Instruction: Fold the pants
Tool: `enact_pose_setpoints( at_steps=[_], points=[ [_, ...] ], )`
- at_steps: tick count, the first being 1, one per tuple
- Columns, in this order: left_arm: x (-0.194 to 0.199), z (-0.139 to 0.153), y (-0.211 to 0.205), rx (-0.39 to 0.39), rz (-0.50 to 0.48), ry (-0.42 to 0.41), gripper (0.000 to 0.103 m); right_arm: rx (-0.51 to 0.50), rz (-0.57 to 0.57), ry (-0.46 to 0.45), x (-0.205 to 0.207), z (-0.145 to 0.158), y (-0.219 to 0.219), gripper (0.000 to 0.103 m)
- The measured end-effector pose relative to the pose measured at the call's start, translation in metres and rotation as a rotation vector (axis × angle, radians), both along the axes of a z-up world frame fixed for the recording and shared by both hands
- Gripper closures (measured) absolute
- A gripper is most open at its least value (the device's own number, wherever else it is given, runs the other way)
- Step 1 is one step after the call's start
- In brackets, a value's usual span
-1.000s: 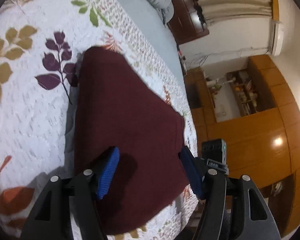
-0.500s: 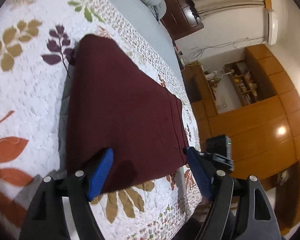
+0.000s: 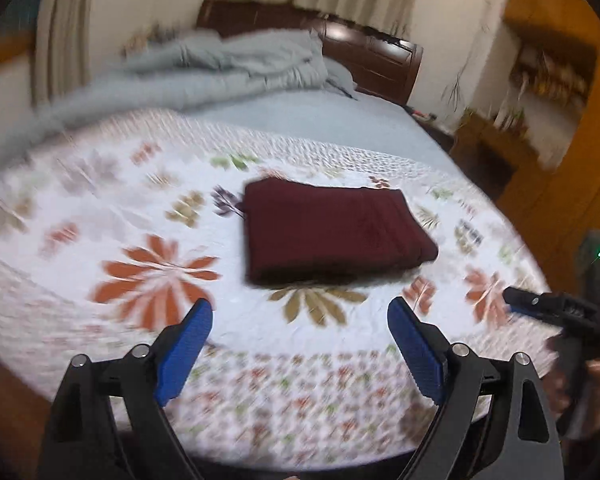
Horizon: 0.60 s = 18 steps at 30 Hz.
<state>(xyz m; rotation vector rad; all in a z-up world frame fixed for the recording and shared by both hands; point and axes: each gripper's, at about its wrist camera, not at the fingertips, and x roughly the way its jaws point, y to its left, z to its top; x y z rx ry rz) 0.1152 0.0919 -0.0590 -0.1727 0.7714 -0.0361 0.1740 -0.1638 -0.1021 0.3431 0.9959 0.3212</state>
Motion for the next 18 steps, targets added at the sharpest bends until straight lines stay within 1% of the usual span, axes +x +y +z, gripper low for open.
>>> enact_pose_setpoints(
  at_steps=[1, 2, 3, 4, 5, 7, 10, 11, 13, 15, 18],
  points=[
    [-0.013, 0.007, -0.007, 0.039, 0.004, -0.011, 0.013, -0.063, -0.028, -0.035, -0.021, 0.006, 0.004, 0.003],
    [-0.032, 0.015, -0.014, 0.056, 0.014, -0.026, 0.013, -0.106, -0.043, -0.052, -0.033, 0.008, 0.009, 0.003],
    [-0.045, 0.021, -0.017, 0.052, 0.017, -0.036, 0.013, -0.156, -0.050, -0.065, -0.047, 0.013, 0.013, 0.003],
    [-0.059, 0.026, -0.021, 0.045, 0.029, -0.040, 0.013, -0.180, -0.045, -0.071, -0.057, 0.016, 0.018, 0.003],
    [-0.072, 0.029, -0.023, 0.033, 0.041, -0.039, 0.013, -0.194, -0.030, -0.076, -0.070, 0.022, 0.022, 0.003],
    [-0.088, 0.032, -0.024, 0.013, 0.063, -0.025, 0.013, -0.191, 0.010, -0.099, -0.098, 0.037, 0.027, 0.003],
    [-0.109, 0.041, -0.024, -0.023, 0.067, 0.018, 0.013, -0.218, -0.014, -0.158, -0.127, 0.059, 0.027, 0.003],
    [-0.117, 0.047, -0.023, -0.047, 0.060, 0.020, 0.013, -0.246, -0.026, -0.187, -0.140, 0.069, 0.029, 0.003],
    [-0.130, 0.057, -0.022, -0.065, 0.058, 0.009, 0.013, -0.266, -0.034, -0.226, -0.158, 0.086, 0.031, 0.003],
    [-0.145, 0.071, -0.026, -0.066, 0.045, -0.016, 0.013, -0.286, -0.053, -0.264, -0.175, 0.102, 0.032, 0.003],
    [-0.161, 0.089, -0.033, -0.018, 0.047, -0.055, 0.013, -0.323, -0.071, -0.313, -0.194, 0.122, 0.035, 0.003]
  ],
)
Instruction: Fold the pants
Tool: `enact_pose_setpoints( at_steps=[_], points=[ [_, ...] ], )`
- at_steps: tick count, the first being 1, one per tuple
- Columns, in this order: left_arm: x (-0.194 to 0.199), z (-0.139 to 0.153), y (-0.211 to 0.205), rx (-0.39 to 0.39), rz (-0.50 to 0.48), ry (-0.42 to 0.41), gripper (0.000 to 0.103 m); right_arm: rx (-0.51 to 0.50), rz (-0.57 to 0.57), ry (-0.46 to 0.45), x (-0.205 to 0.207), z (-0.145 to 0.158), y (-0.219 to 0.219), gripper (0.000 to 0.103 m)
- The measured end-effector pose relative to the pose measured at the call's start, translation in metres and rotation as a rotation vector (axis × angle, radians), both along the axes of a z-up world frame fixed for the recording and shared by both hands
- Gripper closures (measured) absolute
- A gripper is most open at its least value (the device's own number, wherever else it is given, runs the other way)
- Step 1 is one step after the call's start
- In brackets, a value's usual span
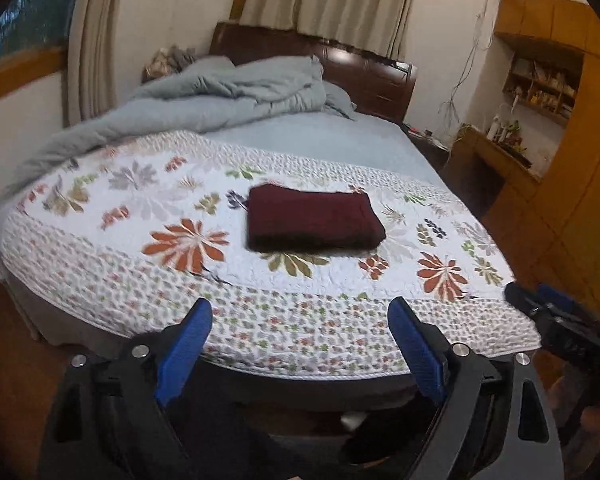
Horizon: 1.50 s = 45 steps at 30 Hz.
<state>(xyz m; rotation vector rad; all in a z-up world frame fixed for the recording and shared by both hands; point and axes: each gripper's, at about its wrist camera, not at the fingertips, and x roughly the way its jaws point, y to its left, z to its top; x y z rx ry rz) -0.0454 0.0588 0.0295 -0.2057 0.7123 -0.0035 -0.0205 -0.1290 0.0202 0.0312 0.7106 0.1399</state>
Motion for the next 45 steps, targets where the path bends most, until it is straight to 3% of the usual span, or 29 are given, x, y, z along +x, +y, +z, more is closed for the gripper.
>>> enact_pose_setpoints(
  at_steps=[8, 14, 19, 22, 29, 36, 45],
  points=[
    [-0.004, 0.011, -0.016, 0.016, -0.049, -0.035, 0.013, -0.046, -0.004, -0.099, -0.024, 0.035, 0.003, 0.003],
    [0.010, -0.002, -0.020, -0.020, -0.067, -0.020, 0.013, -0.075, -0.003, -0.089, -0.014, 0.027, 0.005, 0.003],
    [0.018, -0.008, -0.025, 0.059, -0.033, -0.024, 0.013, -0.077, -0.006, -0.067, -0.005, 0.019, 0.005, 0.003],
    [0.022, -0.007, -0.024, 0.066, -0.023, -0.024, 0.013, -0.076, -0.006, -0.063, -0.003, 0.016, 0.006, 0.003],
    [0.018, 0.004, -0.014, 0.115, 0.111, -0.071, 0.013, -0.084, 0.006, -0.057, -0.002, 0.015, 0.010, 0.003],
    [0.011, 0.012, -0.010, 0.054, 0.024, -0.079, 0.013, -0.087, 0.017, -0.057, -0.002, 0.017, 0.016, 0.003],
    [0.013, 0.019, -0.015, 0.084, 0.038, -0.064, 0.013, -0.097, 0.030, -0.048, 0.003, 0.014, 0.024, 0.003]
  ],
)
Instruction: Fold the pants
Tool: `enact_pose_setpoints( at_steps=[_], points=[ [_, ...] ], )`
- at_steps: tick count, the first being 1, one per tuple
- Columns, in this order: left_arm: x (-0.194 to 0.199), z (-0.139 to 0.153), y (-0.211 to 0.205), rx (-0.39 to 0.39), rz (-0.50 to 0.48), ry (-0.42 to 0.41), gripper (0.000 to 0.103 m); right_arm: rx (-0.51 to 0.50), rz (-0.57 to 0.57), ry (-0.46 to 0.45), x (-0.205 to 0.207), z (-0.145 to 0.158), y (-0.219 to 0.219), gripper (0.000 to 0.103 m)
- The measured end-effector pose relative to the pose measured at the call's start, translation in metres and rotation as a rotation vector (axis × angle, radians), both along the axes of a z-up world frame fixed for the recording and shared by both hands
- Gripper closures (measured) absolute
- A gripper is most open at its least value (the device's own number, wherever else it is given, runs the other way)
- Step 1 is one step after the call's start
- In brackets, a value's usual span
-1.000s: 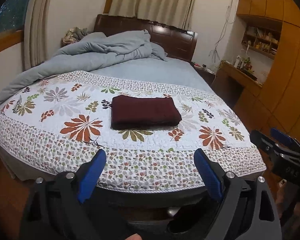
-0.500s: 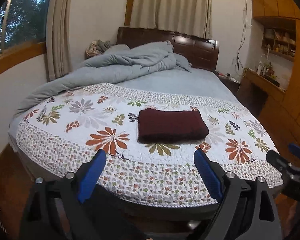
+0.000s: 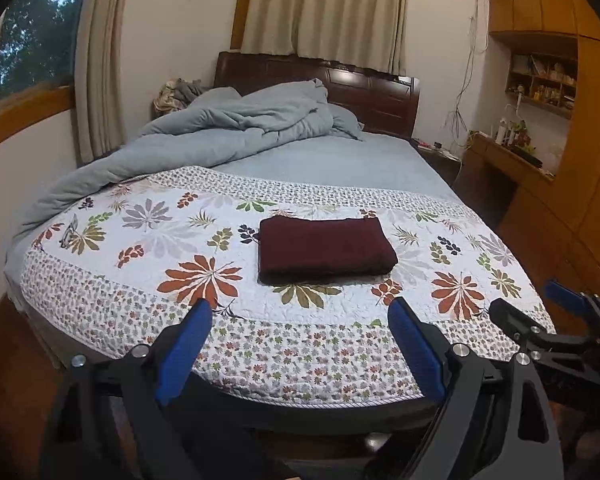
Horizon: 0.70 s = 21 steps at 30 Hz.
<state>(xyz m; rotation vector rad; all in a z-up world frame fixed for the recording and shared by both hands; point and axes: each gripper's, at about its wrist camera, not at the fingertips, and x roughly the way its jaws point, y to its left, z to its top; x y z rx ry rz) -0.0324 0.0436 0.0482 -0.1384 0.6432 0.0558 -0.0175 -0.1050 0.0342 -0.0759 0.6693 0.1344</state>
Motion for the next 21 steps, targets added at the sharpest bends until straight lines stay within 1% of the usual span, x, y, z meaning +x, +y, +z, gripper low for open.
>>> enact_pose_setpoints(
  at_steps=[2, 5, 8, 13, 17, 21],
  points=[
    [0.004, -0.001, 0.001, -0.006, -0.007, 0.013, 0.010, 0.000, 0.001, 0.002, 0.002, -0.001, 0.001, 0.003],
    [0.008, -0.003, 0.001, 0.000, -0.003, 0.027, 0.010, 0.006, 0.004, 0.008, 0.005, -0.002, 0.002, 0.003],
    [0.011, -0.005, -0.002, 0.028, 0.002, 0.037, 0.010, 0.012, 0.007, 0.015, 0.007, -0.003, 0.003, 0.003],
    [0.008, -0.001, -0.009, 0.079, 0.036, 0.014, 0.010, 0.022, 0.011, 0.029, 0.010, -0.007, 0.002, 0.003],
    [0.007, 0.003, -0.009, 0.055, 0.019, -0.008, 0.010, 0.027, 0.015, 0.032, 0.009, -0.007, 0.002, 0.003],
    [0.007, 0.006, -0.010, 0.051, 0.014, -0.012, 0.010, 0.028, 0.016, 0.029, 0.008, -0.007, 0.002, 0.003]
  ],
)
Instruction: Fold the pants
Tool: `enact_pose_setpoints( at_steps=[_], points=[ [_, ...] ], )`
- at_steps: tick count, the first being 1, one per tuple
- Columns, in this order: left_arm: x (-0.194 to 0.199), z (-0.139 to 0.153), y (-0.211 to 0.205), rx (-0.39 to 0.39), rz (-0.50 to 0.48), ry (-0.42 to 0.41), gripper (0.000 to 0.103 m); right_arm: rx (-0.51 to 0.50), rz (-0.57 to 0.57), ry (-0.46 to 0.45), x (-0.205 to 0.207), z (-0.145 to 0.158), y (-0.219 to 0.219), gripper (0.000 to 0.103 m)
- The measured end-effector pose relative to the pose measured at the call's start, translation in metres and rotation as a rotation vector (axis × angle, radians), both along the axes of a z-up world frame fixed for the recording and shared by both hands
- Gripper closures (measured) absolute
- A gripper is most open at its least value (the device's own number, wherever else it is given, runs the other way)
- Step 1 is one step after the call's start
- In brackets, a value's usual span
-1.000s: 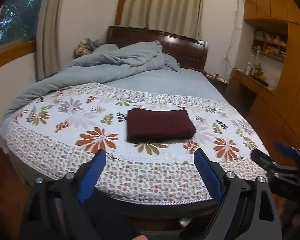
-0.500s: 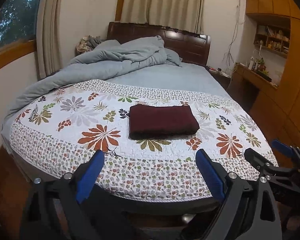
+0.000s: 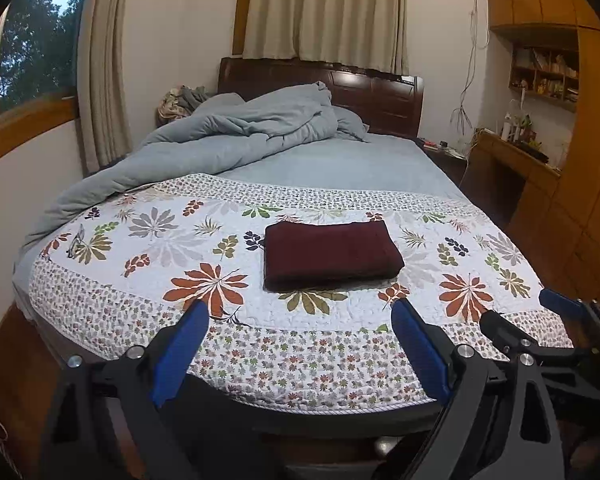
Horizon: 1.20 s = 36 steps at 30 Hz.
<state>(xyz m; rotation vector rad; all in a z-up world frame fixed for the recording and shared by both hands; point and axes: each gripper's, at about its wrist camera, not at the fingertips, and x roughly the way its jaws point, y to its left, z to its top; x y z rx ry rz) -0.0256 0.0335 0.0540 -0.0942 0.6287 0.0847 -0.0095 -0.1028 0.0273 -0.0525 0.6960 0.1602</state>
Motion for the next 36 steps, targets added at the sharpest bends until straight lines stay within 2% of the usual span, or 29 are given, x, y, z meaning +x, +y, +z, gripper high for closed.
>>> enact_pose_setpoints(
  at_steps=[36],
  points=[
    [0.008, -0.006, 0.008, -0.006, -0.022, 0.039, 0.010, 0.003, 0.001, 0.002, 0.007, -0.006, 0.005, 0.003]
  ],
)
